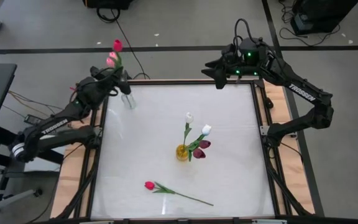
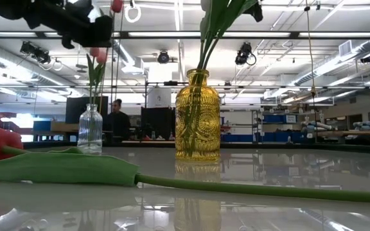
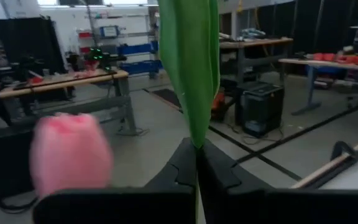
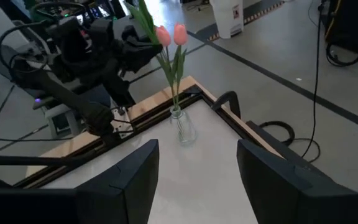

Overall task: Sort flowers into vase by color
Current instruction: Put the top red tulip into the transparent flower vase

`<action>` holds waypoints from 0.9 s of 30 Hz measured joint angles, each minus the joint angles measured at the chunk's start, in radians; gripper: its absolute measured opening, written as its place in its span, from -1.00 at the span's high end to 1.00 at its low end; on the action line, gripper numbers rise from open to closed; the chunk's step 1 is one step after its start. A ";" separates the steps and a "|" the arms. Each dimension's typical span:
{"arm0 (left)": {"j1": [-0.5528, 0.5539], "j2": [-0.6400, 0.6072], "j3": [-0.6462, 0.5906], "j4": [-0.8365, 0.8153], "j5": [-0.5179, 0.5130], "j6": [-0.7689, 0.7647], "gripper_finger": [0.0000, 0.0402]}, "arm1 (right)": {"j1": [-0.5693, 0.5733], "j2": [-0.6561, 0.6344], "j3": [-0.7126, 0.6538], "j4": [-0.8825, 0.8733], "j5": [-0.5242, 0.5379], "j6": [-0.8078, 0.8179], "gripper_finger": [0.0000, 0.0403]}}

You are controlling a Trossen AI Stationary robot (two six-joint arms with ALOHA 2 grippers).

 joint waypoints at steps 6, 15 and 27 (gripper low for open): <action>0.042 -0.068 0.000 -0.107 0.000 0.000 0.97 | -0.002 0.000 0.000 0.000 0.047 0.000 -0.11; 0.079 -0.068 -0.116 0.001 0.048 -0.113 0.97 | -0.002 0.000 0.000 0.013 0.060 0.008 -0.11; 0.079 -0.068 -0.104 0.159 0.046 -0.069 0.97 | -0.002 0.000 0.000 0.014 0.057 0.037 -0.11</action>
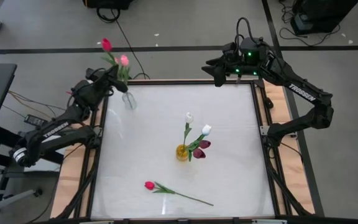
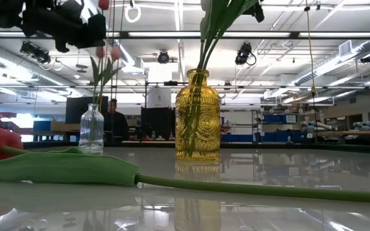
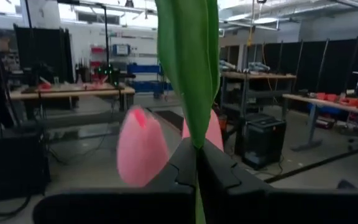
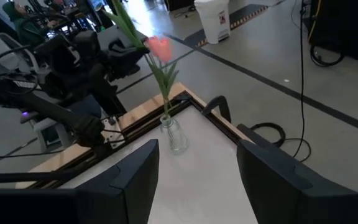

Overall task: Sort flowers into vase by color
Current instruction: Put the top red tulip into the transparent flower vase

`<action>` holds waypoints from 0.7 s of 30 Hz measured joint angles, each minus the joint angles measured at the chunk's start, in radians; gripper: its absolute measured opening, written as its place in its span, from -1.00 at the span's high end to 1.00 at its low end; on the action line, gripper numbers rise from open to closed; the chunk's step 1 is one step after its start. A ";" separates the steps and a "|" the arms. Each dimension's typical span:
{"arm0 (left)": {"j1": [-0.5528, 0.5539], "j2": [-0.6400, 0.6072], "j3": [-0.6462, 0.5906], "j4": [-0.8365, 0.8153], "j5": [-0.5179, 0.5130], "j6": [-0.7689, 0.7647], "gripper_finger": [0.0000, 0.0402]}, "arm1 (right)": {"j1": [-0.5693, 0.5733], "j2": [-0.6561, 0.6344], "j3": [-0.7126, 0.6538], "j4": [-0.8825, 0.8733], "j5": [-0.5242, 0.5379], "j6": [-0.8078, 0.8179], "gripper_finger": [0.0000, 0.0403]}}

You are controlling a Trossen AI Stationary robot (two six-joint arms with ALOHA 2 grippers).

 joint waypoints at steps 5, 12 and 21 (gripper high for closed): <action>0.000 0.000 0.015 -0.036 0.000 -0.045 0.97 | 0.000 0.000 0.000 0.000 -0.001 0.001 -0.11; 0.000 -0.001 0.015 -0.120 0.000 -0.096 0.97 | 0.002 0.000 0.000 -0.011 -0.008 0.018 -0.11; 0.000 -0.001 0.067 -0.134 0.000 -0.092 0.97 | 0.001 0.000 0.000 -0.013 0.001 0.017 -0.11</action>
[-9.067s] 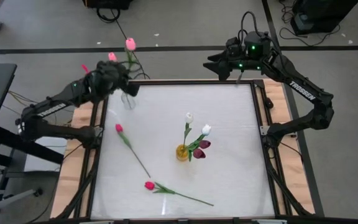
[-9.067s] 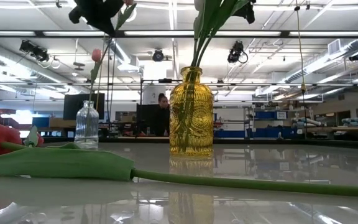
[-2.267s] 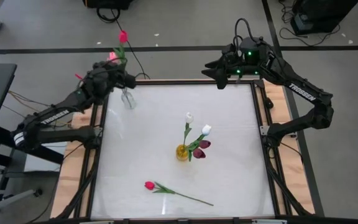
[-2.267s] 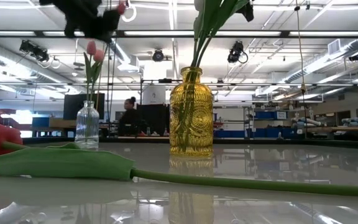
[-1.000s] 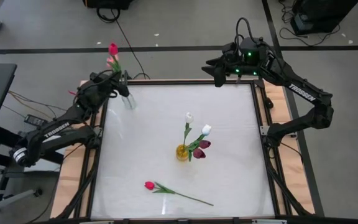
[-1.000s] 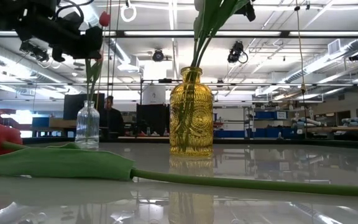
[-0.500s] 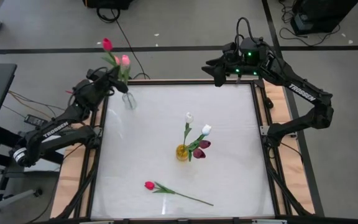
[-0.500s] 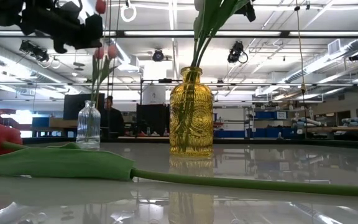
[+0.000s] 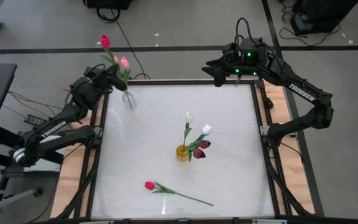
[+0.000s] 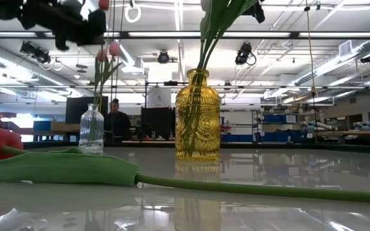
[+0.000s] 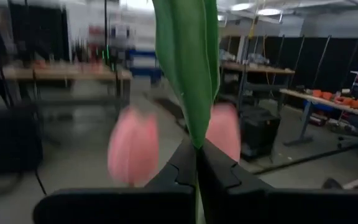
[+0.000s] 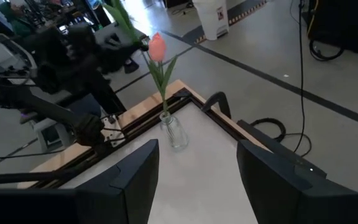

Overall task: Sort flowers into vase by color
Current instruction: Put the top red tulip into the transparent flower vase

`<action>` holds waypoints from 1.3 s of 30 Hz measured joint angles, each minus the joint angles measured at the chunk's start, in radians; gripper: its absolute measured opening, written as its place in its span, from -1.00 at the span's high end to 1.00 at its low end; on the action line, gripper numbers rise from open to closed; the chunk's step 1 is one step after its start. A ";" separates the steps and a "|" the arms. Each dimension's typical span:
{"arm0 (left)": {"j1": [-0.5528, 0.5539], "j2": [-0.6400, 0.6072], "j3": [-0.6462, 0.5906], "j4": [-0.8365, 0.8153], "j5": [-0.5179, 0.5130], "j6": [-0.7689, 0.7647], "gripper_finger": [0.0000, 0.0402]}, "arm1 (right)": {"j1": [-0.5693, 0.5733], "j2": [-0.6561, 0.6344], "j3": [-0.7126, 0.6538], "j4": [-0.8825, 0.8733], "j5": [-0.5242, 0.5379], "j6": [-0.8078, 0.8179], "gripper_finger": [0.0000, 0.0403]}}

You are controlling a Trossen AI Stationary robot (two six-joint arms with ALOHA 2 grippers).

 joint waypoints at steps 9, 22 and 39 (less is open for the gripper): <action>0.000 0.000 0.116 -0.298 0.000 -0.038 0.97 | -0.018 0.000 0.000 0.005 0.010 -0.002 -0.11; 0.000 0.002 0.115 -0.293 -0.014 -0.021 0.97 | -0.018 0.000 0.000 0.009 0.010 -0.002 -0.11; 0.000 0.002 -0.044 -0.118 -0.013 -0.047 0.96 | 0.010 0.000 0.000 0.014 0.009 0.009 -0.11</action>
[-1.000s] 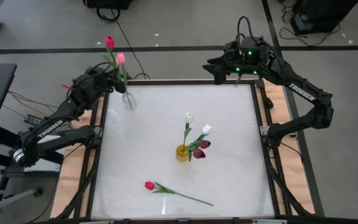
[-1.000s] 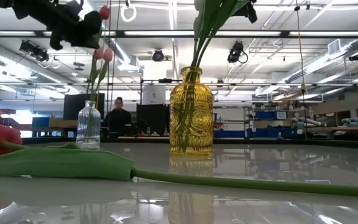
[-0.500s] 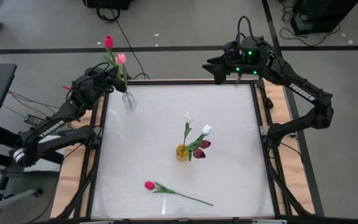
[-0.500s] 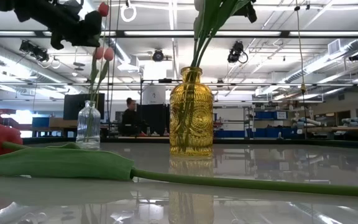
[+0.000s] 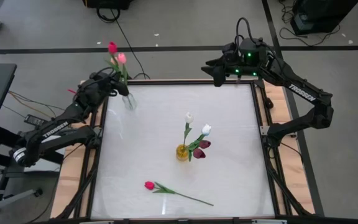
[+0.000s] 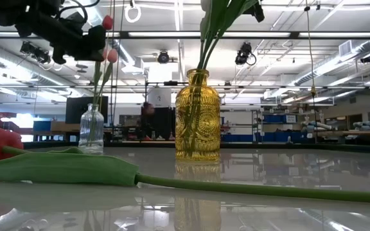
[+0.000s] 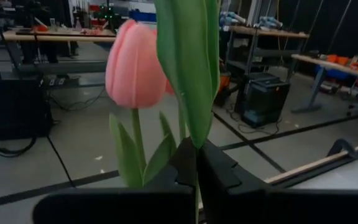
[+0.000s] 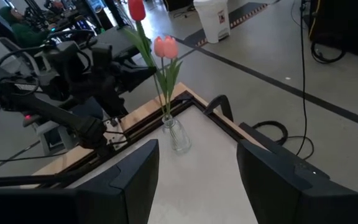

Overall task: Sort flowers into vase by color
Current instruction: Put the top red tulip into the transparent flower vase, then put the red tulip into the transparent flower vase

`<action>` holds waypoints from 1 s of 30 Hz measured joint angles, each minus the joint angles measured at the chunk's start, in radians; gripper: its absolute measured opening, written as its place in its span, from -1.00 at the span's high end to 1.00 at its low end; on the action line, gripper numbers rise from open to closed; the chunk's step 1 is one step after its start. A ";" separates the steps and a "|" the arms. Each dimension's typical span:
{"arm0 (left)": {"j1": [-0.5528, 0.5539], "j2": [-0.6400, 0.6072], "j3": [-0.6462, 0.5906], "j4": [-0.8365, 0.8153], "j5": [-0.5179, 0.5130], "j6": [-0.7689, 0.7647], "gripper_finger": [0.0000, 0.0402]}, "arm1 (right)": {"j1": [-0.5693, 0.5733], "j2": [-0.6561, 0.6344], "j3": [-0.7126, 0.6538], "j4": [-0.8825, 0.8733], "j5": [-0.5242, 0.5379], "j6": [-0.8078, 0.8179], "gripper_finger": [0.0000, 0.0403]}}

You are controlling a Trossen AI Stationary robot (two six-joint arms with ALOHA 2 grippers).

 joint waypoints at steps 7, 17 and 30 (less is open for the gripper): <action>0.000 -0.001 0.000 -0.103 0.002 -0.127 0.66 | 0.000 0.000 0.000 0.016 0.016 0.024 -0.11; 0.000 -0.003 0.062 -0.355 0.065 -0.238 -0.01 | 0.006 0.000 0.000 0.066 0.076 0.075 -0.11; -0.059 -0.003 0.349 -0.836 0.150 -0.238 -0.08 | 0.057 0.000 0.000 0.042 0.218 0.233 -0.11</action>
